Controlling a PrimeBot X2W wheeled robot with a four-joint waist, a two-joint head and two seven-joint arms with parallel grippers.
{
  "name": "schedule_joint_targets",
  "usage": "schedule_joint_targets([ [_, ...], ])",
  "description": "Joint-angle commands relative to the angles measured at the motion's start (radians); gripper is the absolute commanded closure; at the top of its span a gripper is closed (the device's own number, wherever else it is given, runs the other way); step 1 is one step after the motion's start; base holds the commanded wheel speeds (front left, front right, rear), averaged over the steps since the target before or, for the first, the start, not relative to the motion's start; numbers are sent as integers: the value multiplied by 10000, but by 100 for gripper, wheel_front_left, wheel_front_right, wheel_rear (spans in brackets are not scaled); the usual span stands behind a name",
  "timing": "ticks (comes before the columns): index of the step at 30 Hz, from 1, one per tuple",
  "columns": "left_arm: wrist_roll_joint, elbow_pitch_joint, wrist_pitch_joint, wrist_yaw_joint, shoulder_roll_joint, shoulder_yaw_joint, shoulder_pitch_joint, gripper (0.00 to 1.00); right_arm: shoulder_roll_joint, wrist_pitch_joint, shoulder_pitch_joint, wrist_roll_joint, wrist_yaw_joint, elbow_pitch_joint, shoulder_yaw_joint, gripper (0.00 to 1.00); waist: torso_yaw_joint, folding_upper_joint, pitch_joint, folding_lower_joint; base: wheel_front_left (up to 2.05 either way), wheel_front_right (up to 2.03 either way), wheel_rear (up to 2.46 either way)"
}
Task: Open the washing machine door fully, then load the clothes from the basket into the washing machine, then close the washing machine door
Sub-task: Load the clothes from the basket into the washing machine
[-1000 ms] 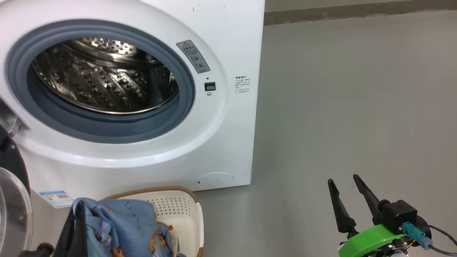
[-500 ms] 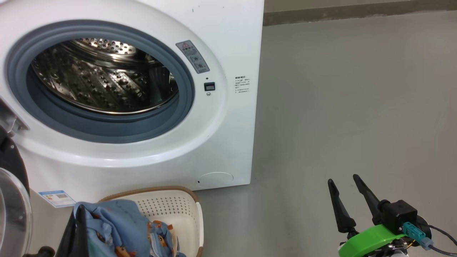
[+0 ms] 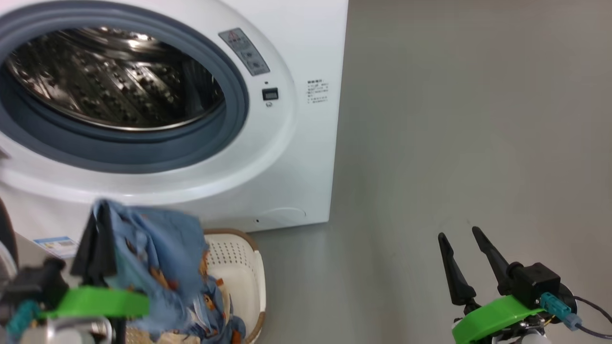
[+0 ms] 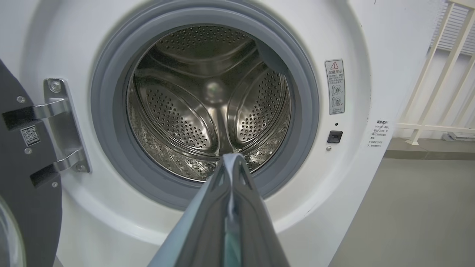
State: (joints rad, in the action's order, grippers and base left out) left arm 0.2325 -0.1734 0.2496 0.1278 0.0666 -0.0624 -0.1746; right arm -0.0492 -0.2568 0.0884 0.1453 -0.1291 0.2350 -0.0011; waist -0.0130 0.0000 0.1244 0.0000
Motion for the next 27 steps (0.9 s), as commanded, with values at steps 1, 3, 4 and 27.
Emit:
schedule_joint_targets([
  [1, 33, 151, 122, 28, 321, -328, -620, 100, -10, -49, 416, 135, -16, -294, 315, 0, -159, 0, 453, 0, 0, 0, 0],
  [3, 83, -48, 122, 28, 438, -309, -1218, 100, -10, -49, 515, 160, -16, -334, 381, 0, -233, 0, 752, 0, 0, 0, 0],
  [4, 92, -129, 122, 28, 509, -319, -1509, 100, -10, -49, 570, 184, -16, -361, 412, 0, -271, 0, 905, 0, 0, 0, 0],
  [27, 610, -1982, 122, 28, 1573, -811, -6734, 100, -10, -49, 1728, 534, -16, -981, 784, 0, -1085, 0, 4517, 0, 0, 0, 0],
])
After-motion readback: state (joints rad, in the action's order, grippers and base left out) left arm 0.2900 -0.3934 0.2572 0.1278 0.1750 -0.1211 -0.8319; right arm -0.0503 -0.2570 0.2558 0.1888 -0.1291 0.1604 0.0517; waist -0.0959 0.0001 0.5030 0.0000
